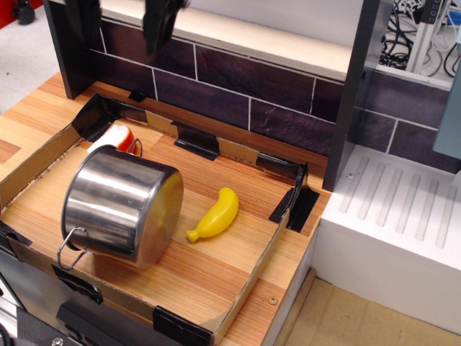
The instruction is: Topple metal pot
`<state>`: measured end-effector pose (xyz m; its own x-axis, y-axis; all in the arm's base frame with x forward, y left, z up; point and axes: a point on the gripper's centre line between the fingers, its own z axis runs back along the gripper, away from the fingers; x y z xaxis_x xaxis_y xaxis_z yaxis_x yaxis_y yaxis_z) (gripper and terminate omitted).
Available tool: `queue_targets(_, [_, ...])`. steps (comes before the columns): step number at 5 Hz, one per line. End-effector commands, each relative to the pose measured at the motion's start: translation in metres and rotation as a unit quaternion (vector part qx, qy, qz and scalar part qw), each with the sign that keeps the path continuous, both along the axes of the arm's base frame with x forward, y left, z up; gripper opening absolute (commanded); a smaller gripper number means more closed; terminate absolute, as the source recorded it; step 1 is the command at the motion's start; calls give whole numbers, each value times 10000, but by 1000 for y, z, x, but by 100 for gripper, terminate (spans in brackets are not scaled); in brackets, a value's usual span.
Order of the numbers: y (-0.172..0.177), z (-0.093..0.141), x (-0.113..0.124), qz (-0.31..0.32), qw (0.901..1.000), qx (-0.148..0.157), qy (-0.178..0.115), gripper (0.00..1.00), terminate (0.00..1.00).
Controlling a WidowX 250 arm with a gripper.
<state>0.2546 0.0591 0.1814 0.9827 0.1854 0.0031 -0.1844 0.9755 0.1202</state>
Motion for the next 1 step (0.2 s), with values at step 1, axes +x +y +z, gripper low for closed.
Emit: queue_targets(1, [1,14,2,-4,9997,60,-244,100,100])
